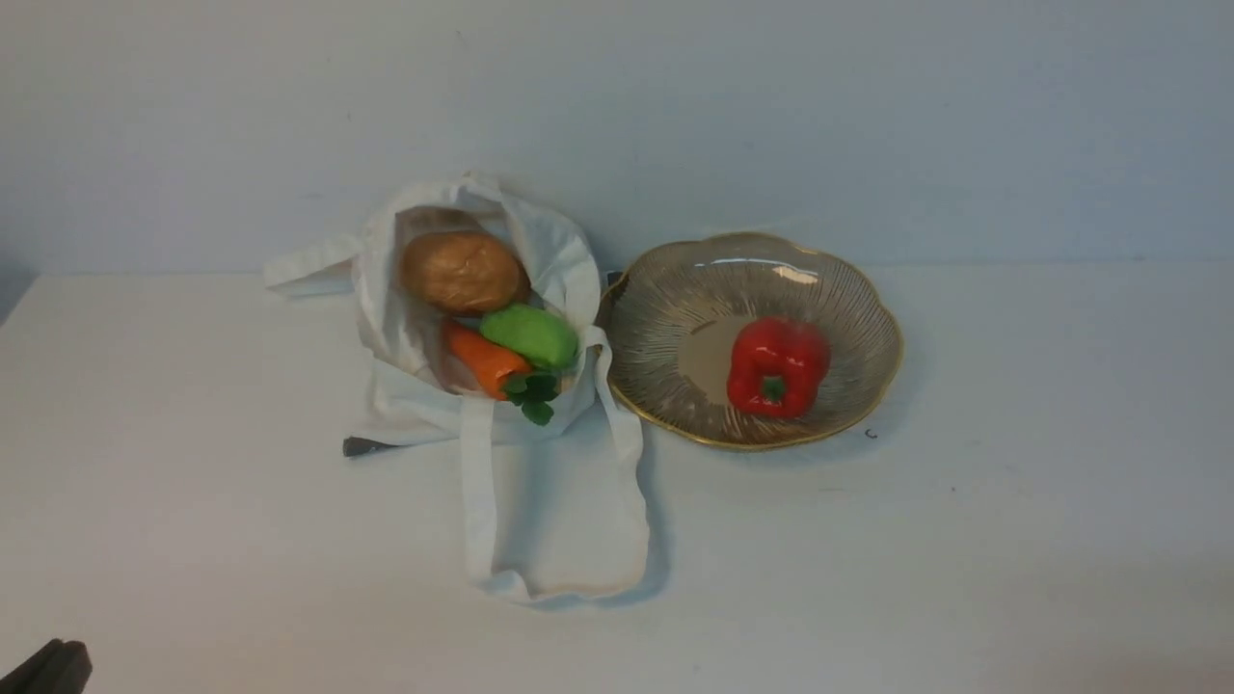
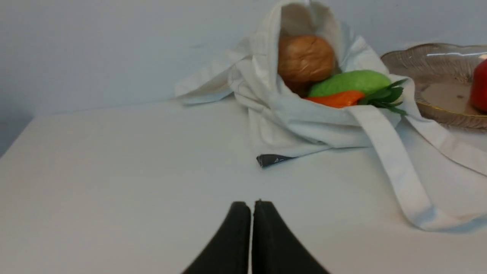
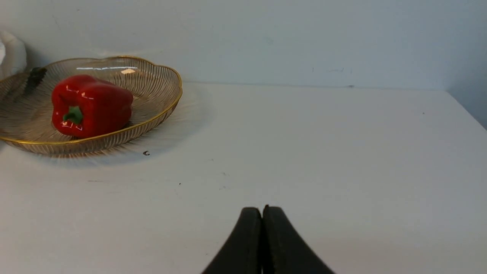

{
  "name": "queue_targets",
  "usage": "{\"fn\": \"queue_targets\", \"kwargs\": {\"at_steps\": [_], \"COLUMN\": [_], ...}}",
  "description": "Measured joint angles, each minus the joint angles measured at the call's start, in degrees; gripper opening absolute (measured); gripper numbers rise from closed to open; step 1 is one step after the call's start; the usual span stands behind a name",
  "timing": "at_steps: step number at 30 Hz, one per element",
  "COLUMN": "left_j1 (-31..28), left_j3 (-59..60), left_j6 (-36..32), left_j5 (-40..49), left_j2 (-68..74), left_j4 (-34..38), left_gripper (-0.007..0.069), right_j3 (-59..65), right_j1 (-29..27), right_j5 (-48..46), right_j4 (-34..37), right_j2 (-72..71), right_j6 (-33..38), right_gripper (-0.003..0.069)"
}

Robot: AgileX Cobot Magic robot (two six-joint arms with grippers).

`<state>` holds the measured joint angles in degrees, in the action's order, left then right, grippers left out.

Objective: Take vegetables from cloth bag on white table place on plate.

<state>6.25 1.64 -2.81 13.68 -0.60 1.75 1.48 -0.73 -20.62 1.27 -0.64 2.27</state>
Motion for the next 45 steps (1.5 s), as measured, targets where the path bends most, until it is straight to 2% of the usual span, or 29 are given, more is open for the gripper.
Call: {"fn": "queue_targets", "kwargs": {"at_steps": [12,25,32,45], "left_j1": [-0.1,-0.4,-4.4,-4.5], "left_j3": [0.0,0.0,0.0,0.0], "left_j6": [2.1,1.9,1.9,1.9], "left_j5": [7.4,7.5,7.5,7.5], "left_j2": [0.0,0.0,0.0,0.0], "left_j4": [-1.7,-1.7,-1.7,-1.7], "left_gripper": [-0.0005,-0.0005,-0.0005,-0.0005], "right_j3": [0.0,0.0,0.0,0.0], "right_j1": [0.0,0.0,0.0,0.0], "right_j5": [0.0,0.0,0.0,0.0], "right_j4": [0.0,0.0,0.0,0.0], "right_j2": [0.0,0.0,0.0,0.0], "right_j6": [0.0,0.0,0.0,0.0], "right_gripper": [-0.0015,-0.0015,-0.0015,-0.0015]}}
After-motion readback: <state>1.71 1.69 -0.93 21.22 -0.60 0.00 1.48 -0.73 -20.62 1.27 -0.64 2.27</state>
